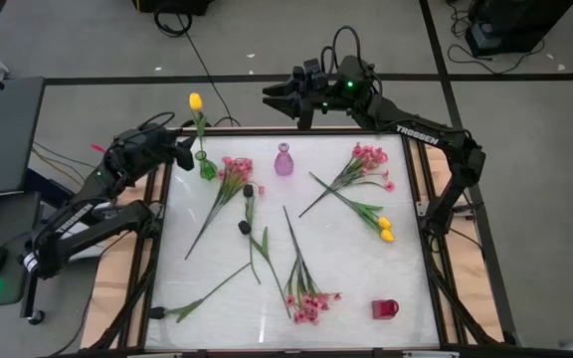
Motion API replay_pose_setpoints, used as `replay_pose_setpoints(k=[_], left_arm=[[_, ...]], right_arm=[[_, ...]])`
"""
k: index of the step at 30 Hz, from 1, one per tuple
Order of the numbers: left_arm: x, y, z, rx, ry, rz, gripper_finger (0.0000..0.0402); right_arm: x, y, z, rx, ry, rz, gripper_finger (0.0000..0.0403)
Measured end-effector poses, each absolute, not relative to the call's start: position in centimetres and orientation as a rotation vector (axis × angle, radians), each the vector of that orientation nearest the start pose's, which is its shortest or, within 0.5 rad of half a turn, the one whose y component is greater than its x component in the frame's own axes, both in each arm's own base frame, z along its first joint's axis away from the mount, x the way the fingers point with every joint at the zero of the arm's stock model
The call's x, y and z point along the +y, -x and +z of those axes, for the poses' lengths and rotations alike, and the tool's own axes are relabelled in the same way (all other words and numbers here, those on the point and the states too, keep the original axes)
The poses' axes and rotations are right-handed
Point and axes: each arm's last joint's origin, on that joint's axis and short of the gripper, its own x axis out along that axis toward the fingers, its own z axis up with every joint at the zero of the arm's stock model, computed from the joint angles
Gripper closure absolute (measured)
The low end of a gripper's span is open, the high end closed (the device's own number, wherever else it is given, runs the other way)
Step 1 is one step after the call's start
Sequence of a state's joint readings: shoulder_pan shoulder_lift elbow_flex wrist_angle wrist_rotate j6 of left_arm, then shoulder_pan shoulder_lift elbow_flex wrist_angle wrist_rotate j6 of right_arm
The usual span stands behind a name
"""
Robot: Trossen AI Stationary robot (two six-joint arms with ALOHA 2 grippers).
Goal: Sort flowers into vase by color
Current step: Put the top left pink flowers into the purple vase
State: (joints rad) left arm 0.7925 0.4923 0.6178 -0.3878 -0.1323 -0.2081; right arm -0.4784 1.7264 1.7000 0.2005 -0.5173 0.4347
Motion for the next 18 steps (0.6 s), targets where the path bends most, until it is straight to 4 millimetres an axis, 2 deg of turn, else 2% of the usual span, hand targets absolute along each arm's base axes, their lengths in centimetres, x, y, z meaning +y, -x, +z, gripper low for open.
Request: replay_pose_setpoints(k=[7, 18], left_arm=[[7.6, -7.5, 29.6, 0.104, 0.376, 0.82, 0.015], [6.6, -7.9, 29.7, 0.049, 0.682, 0.531, 0.015]], right_arm=[[-17.1, -36.1, 43.4, -0.142, -0.351, 0.071, 0.0207], [-17.1, -36.1, 43.4, -0.142, -0.351, 0.072, 0.0207]])
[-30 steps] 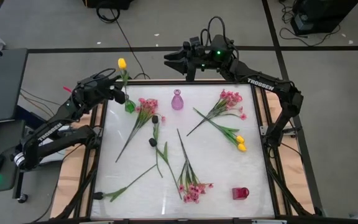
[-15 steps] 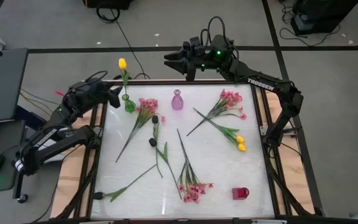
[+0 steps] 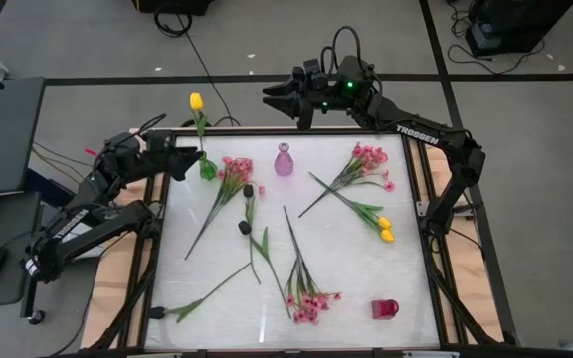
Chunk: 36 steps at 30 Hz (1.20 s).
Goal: Sort flowers into vase by color
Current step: Put the top left pink flowers into the purple vase
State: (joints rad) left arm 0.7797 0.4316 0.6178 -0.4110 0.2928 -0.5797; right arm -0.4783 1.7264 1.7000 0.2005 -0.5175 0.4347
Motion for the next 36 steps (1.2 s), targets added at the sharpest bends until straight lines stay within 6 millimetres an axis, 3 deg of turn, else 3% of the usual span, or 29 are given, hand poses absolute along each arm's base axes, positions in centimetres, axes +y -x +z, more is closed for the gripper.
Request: replay_pose_setpoints(k=[15, 27, 36], left_arm=[[4.5, -9.7, 29.4, 0.172, 0.791, 0.24, 0.015], [3.3, -13.4, 27.9, 0.368, 0.796, 0.165, 0.015], [2.4, -15.2, 27.7, 0.373, 0.771, 0.115, 0.015]], right_arm=[[-17.1, -36.1, 43.4, -0.142, -0.351, 0.072, 0.0207], [-17.1, -36.1, 43.4, -0.142, -0.351, 0.071, 0.0207], [-17.1, -36.1, 43.4, -0.141, -0.351, 0.071, 0.0207]])
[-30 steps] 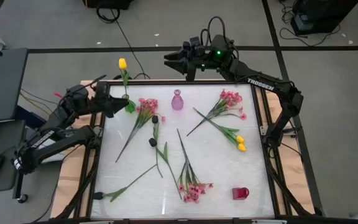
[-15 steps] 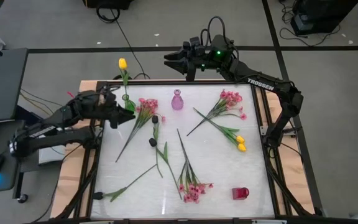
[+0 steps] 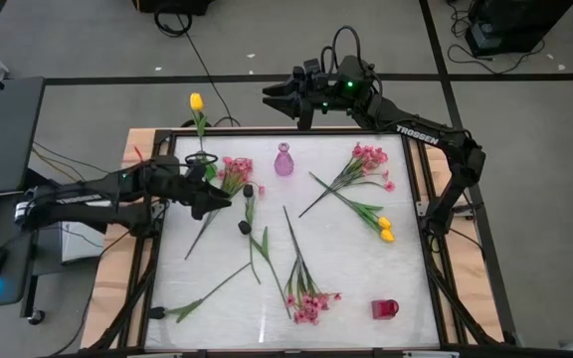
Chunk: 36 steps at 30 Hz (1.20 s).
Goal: Sort flowers into vase by color
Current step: Put the top left pink flowers into the purple vase
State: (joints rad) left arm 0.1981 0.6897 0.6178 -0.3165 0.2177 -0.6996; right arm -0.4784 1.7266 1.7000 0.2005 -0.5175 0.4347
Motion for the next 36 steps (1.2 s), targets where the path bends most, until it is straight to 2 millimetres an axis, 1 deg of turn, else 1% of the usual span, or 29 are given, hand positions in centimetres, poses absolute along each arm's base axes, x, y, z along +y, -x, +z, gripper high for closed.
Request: replay_pose_setpoints(k=[12, 18, 26, 36], left_arm=[[1.3, -16.5, 26.9, 0.453, 0.802, 0.07, 0.015], [0.7, -17.3, 26.0, 0.536, 0.826, 0.078, 0.015], [0.5, -18.0, 23.8, 0.695, 0.876, 0.225, 0.015], [0.9, -18.1, 21.9, 0.796, 0.872, 0.461, 0.015]], right_arm=[[-17.1, -36.1, 43.4, -0.141, -0.351, 0.071, 0.0207], [-17.1, -36.1, 43.4, -0.141, -0.351, 0.071, 0.0207], [-17.1, -36.1, 43.4, -0.141, -0.351, 0.071, 0.0207], [-17.1, -36.1, 43.4, -0.141, -0.351, 0.071, 0.0207]])
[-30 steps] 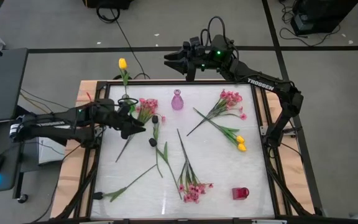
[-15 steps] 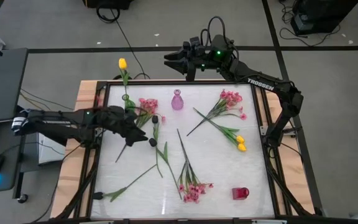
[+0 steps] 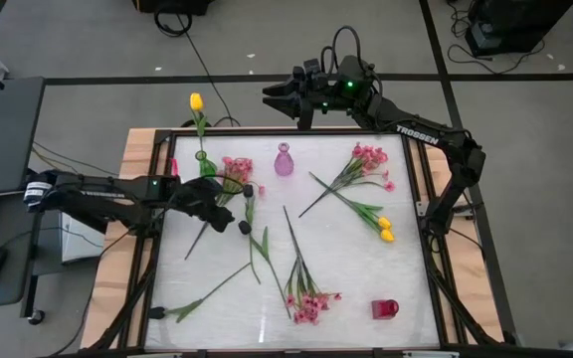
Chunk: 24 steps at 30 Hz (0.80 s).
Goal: Sort flowers into vase by color
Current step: Put the top left pink flowers into the purple vase
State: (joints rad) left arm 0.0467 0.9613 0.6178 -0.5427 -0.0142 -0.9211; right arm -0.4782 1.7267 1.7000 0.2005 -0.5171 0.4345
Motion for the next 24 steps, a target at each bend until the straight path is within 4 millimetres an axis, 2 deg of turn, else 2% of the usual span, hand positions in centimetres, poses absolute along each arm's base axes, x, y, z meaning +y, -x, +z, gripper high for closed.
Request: replay_pose_setpoints(k=[8, 20, 24], left_arm=[[1.1, -17.2, 20.3, 0.956, 0.824, 0.623, 0.015], [1.2, -16.0, 18.7, 1.169, 0.761, 0.799, 0.015], [1.2, -16.0, 18.5, 1.192, 0.749, 0.817, 0.015]], right_arm=[[-17.1, -36.1, 43.4, -0.141, -0.351, 0.071, 0.0207], [-17.1, -36.1, 43.4, -0.142, -0.35, 0.071, 0.0207], [-17.1, -36.1, 43.4, -0.144, -0.35, 0.071, 0.0207]])
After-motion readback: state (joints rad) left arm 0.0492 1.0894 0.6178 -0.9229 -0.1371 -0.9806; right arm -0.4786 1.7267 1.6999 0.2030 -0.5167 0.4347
